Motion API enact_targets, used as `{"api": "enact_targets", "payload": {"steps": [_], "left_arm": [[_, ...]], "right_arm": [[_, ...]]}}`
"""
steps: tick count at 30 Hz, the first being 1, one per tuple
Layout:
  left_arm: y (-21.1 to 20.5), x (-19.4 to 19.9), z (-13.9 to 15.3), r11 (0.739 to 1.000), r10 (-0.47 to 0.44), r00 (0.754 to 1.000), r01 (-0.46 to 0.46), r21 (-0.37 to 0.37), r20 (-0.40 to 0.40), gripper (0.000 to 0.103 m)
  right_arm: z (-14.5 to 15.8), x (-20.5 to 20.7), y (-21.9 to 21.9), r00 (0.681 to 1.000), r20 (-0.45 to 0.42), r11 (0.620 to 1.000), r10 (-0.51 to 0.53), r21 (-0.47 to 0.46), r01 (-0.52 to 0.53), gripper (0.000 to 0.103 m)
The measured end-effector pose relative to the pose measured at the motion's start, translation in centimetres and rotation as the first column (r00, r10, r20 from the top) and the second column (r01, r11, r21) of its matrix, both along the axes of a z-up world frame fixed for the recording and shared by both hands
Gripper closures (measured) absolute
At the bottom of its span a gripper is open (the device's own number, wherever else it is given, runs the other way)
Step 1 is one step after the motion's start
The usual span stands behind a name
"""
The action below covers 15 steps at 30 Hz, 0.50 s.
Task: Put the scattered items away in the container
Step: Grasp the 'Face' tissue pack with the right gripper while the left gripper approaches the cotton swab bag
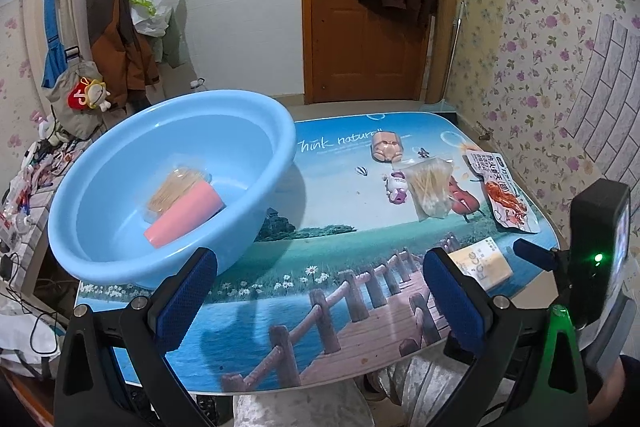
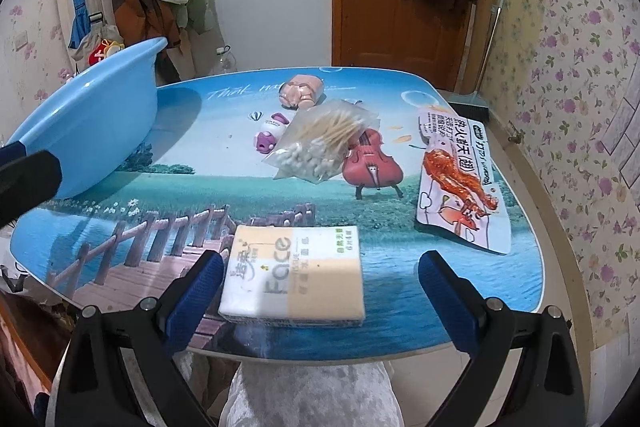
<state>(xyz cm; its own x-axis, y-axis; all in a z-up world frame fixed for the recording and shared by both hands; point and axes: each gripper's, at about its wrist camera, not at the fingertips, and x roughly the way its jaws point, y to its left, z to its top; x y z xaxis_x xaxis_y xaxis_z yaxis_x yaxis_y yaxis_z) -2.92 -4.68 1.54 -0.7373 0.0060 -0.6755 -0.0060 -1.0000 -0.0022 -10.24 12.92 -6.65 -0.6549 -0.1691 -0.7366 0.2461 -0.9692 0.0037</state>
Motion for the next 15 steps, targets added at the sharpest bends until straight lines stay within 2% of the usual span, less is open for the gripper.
{"api": "enact_targets", "payload": {"steps": [3, 7, 15], "left_arm": [[0.1, -0.1, 0.0, 1.000, -0.002, 1.000, 0.002, -0.003, 0.000, 0.000], [0.3, -0.5, 0.1, 1.000, -0.006, 1.000, 0.006, -0.002, 0.002, 0.000], [2.6, -1.9, 0.4, 0.998, -0.058, 0.998, 0.058, -0.011, -0.008, 0.000]], "right_arm": [[-0.4, -0.1, 0.0, 1.000, -0.006, 1.000, 0.007, -0.004, -0.007, 0.006], [-0.3, -0.1, 0.4, 1.000, -0.016, 1.000, 0.016, -0.022, -0.016, 0.037], [0.0, 0.4, 2.1, 0.999, -0.010, 0.999, 0.033, -0.041, -0.034, 0.039]]}}
